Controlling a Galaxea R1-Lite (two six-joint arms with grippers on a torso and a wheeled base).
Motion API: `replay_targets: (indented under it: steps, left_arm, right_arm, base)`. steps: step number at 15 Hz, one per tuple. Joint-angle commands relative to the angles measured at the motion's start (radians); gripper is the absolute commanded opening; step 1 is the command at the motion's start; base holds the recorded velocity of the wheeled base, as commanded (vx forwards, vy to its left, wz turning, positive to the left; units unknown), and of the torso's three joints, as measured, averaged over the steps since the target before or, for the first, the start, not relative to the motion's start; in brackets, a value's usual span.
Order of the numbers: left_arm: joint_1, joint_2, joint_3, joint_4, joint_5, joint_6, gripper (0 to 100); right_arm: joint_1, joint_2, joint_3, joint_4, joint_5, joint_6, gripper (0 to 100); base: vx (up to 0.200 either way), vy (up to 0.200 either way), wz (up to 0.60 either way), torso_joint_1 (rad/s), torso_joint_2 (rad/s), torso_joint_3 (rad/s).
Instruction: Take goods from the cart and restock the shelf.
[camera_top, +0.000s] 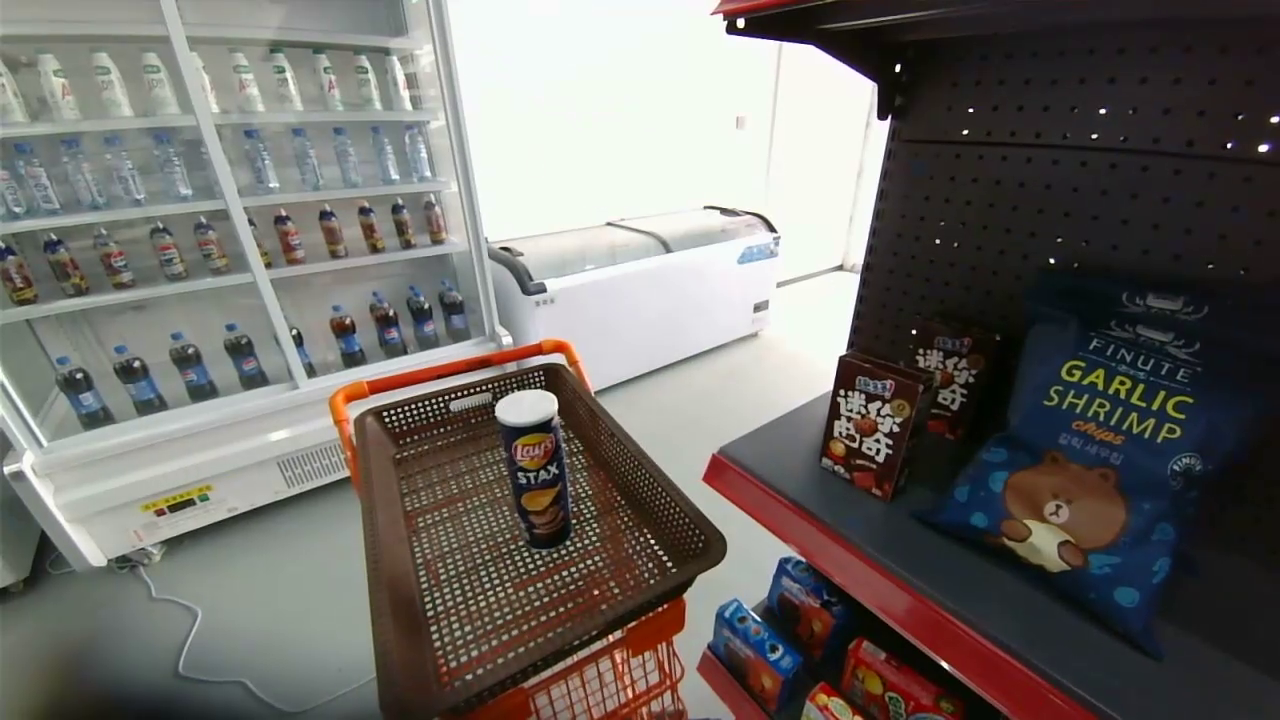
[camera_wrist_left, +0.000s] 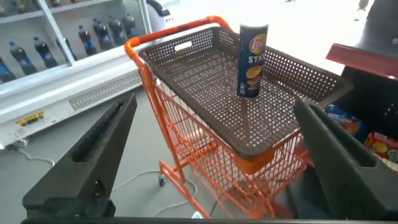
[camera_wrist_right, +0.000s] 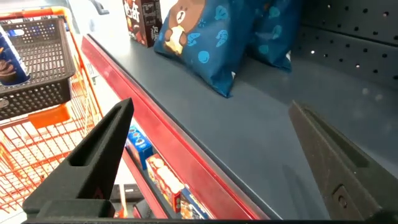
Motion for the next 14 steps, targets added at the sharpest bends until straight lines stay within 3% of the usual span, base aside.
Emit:
replay_targets:
  steps: [1,2,4,7,9,10,11,12,14]
  left_arm:
    - [0.019,0.419,-0.190,0.020,-0.005,0.059,100]
    - [0.011,0.476,-0.196,0.016,-0.013,0.063,100]
    - [-0.001,0.622,-0.205,-0.037,-0.107,0.062,100]
    - [0.014,0.827,-0.211,-0.204,-0.237,0.066,100]
    - [0.014,0.886,-0.222,-0.254,-0.260,0.069,100]
    - [0.034,1.002,-0.254,-0.285,-0.275,0.155,100]
    - [0.048,1.058,-0.267,-0.285,-0.295,0.209,100]
    - [0.060,1.091,-0.273,-0.287,-0.321,0.240,100]
    - [0.077,1.214,-0.296,-0.328,-0.443,0.325,100]
  right_arm:
    - [0.000,0.000,0.000,0.000,0.000,0.000,100]
    - [0.000,0.000,0.000,0.000,0.000,0.000,100]
    - [0.000,0.000,0.000,0.000,0.000,0.000,100]
    - [0.000,0.000,0.000,0.000,0.000,0.000,100]
    - [0.000,0.000,0.000,0.000,0.000,0.000,100]
    - [0.000,0.000,0.000,0.000,0.000,0.000,100]
    - [0.000,0.000,0.000,0.000,0.000,0.000,100]
    - [0.000,0.000,0.000,0.000,0.000,0.000,100]
    - [0.000,0.000,0.000,0.000,0.000,0.000,100]
  base:
    - [0.000,0.000,0.00,0.000,0.00,0.000]
    - [0.000,0.000,0.00,0.000,0.00,0.000]
    - [0.000,0.000,0.00,0.000,0.00,0.000]
    - [0.000,0.000,0.00,0.000,0.00,0.000]
    - [0.000,0.000,0.00,0.000,0.00,0.000]
    - [0.000,0.000,0.00,0.000,0.00,0.000]
    - [0.000,0.000,0.00,0.000,0.00,0.000]
    - [0.000,0.000,0.00,0.000,0.00,0.000]
    - [0.000,0.000,0.00,0.000,0.00,0.000]
